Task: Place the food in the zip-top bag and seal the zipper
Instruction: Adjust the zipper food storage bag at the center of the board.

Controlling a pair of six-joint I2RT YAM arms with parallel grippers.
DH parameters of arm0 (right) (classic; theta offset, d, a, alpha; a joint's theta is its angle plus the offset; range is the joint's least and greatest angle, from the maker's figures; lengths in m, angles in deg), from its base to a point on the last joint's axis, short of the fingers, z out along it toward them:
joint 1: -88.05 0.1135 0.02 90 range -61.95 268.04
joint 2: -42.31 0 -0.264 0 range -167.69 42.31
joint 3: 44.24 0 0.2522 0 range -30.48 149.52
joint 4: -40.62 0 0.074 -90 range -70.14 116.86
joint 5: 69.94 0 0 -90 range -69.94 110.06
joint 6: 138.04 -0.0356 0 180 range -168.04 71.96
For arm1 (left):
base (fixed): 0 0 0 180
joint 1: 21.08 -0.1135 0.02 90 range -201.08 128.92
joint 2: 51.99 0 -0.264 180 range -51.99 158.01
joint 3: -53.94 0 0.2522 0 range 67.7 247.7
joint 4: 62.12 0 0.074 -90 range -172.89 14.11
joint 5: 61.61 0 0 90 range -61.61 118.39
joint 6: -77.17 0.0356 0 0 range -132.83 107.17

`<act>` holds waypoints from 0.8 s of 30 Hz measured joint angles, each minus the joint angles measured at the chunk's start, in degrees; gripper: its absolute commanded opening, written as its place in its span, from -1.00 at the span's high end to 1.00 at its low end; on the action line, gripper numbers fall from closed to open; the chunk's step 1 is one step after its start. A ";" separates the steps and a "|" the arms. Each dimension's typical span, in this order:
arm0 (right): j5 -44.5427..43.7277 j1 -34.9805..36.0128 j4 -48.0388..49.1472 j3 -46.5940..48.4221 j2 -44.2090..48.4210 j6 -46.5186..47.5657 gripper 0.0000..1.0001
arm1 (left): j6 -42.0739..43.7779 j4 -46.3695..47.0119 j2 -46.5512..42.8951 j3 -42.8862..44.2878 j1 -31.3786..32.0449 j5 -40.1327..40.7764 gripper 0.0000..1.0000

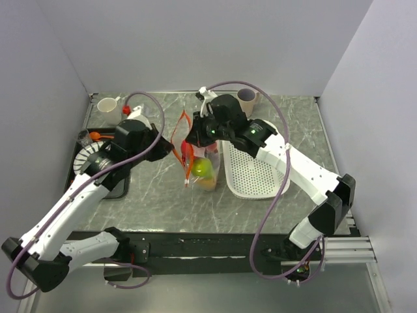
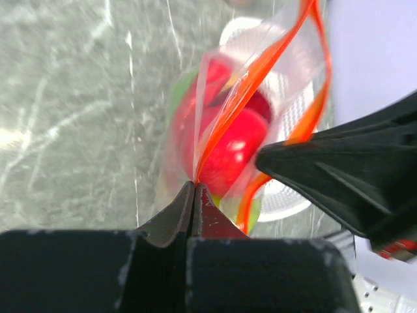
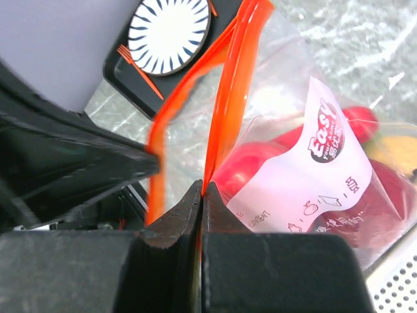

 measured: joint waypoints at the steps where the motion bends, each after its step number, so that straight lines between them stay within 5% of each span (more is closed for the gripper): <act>1: 0.28 0.00 -0.07 0.79 -0.63 0.04 0.94 | 0.04 -0.63 -0.44 0.87 -0.33 0.76 0.99; 14: 2.62 -0.26 -0.15 -1.77 -6.93 -1.05 0.97 | 3.89 -2.58 4.22 3.39 -3.69 -0.04 0.99; 24: 1.97 -1.07 0.57 -9.97 -7.98 -3.72 0.99 | 4.37 1.81 9.25 -4.24 -3.78 -8.83 0.95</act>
